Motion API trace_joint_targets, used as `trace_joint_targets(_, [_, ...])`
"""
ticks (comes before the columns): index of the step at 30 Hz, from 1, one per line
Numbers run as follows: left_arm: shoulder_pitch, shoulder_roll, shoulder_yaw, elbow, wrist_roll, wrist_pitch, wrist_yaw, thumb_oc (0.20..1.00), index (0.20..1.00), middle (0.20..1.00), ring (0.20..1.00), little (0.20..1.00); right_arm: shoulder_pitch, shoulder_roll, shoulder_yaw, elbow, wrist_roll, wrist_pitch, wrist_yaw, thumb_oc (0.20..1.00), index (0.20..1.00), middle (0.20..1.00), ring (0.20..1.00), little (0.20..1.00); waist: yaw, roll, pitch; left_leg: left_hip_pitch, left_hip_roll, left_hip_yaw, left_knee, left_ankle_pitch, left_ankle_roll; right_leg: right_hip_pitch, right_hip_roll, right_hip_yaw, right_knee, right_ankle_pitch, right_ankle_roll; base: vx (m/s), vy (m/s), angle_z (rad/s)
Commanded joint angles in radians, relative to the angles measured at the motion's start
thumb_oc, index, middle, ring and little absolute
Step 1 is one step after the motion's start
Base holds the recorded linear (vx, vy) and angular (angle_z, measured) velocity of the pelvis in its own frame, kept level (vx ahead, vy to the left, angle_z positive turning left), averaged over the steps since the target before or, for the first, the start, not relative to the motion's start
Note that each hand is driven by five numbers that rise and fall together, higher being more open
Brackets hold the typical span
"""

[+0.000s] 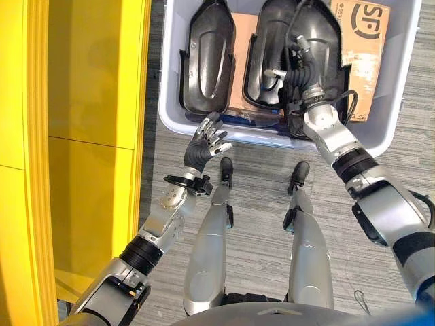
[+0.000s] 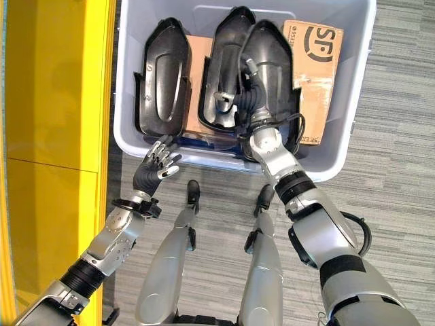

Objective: Move parts from the plastic box to the shelf.

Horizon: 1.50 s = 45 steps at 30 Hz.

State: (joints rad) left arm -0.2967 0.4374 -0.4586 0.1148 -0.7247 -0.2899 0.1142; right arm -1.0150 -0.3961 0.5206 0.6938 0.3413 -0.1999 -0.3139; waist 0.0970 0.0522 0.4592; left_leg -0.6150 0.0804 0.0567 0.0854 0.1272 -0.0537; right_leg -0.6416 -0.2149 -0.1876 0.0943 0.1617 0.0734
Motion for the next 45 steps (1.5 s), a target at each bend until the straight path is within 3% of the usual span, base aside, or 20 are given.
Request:
trace_joint_targets(1, [0.041,0.013,0.005,-0.095,0.006,-0.038,-0.005,1.000,1.000,1.000,1.000,1.000,0.000,0.001,0.011,-0.028,-0.049,-0.028,0.013,1.000,1.000,1.000,1.000,1.000,-0.005,0.003,-0.032,-0.027,0.021,-0.014,0.077,-0.077,-0.013,0.033,-0.065,0.023,0.070,-0.084,0.067,0.00,0.000,0.00])
trace_joint_targets(11, [0.049,0.022,0.019,-0.097,0.012,-0.039,-0.006,1.000,1.000,1.000,1.000,1.000,0.037,-0.016,-0.014,-0.127,-0.101,-0.029,-0.003,1.000,1.000,1.000,1.000,1.000,-0.008,-0.010,-0.031,-0.025,0.023,-0.016,0.076,-0.078,-0.014,0.042,-0.065,0.018,0.067,-0.085,0.069,0.00,0.000,0.00])
trace_joint_targets(21, [0.058,0.008,0.048,-0.091,0.032,-0.037,0.014,1.000,1.000,1.000,1.000,1.000,0.150,-0.092,-0.154,-0.480,-0.194,-0.076,-0.086,1.000,1.000,1.000,1.000,1.000,-0.045,-0.031,-0.031,-0.012,0.029,-0.008,0.075,-0.083,-0.016,0.045,-0.059,0.027,0.066,-0.085,0.072,0.00,0.000,0.00])
trace_joint_targets(28, [0.067,0.005,0.057,-0.097,0.042,-0.036,0.030,1.000,1.000,1.000,1.000,1.000,0.253,-0.068,-0.214,-0.644,-0.200,-0.120,-0.099,1.000,1.000,1.000,1.000,1.000,-0.065,-0.039,-0.035,-0.003,0.033,-0.001,0.072,-0.084,-0.019,0.048,-0.056,0.031,0.067,-0.086,0.073,0.00,-0.001,-0.01])
trace_joint_targets(31, [0.071,0.005,0.059,-0.097,0.045,-0.036,0.032,1.000,1.000,1.000,1.000,1.000,0.274,-0.066,-0.221,-0.660,-0.219,-0.121,-0.109,1.000,1.000,1.000,1.000,1.000,-0.069,-0.040,-0.036,-0.003,0.034,-0.001,0.072,-0.084,-0.020,0.047,-0.056,0.032,0.067,-0.085,0.074,0.00,0.000,0.00])
trace_joint_targets(34, [0.082,0.004,0.068,-0.104,0.058,-0.044,0.038,1.000,1.000,1.000,1.000,1.000,0.313,-0.089,-0.230,-0.672,-0.360,-0.095,-0.163,1.000,1.000,1.000,1.000,1.000,-0.077,-0.042,-0.035,-0.003,0.035,-0.002,0.073,-0.085,-0.021,0.046,-0.053,0.032,0.067,-0.085,0.076,0.00,0.000,0.00])
trace_joint_targets(37, [0.084,0.002,0.068,-0.105,0.064,-0.047,0.042,1.000,1.000,1.000,1.000,1.000,0.320,-0.088,-0.228,-0.654,-0.393,-0.079,-0.182,1.000,1.000,1.000,1.000,1.000,-0.078,-0.043,-0.035,-0.004,0.035,-0.001,0.072,-0.084,-0.020,0.046,-0.053,0.032,0.065,-0.085,0.075,0.00,0.000,0.00])
trace_joint_targets(45, [0.087,-0.008,0.069,-0.100,0.068,-0.051,0.058,1.000,1.000,1.000,1.000,1.000,0.387,-0.047,-0.268,-0.605,-0.370,-0.085,-0.222,1.000,1.000,1.000,1.000,1.000,-0.085,-0.045,-0.032,-0.009,0.037,0.000,0.072,-0.083,-0.019,0.042,-0.052,0.029,0.067,-0.085,0.076,0.00,0.000,0.00])
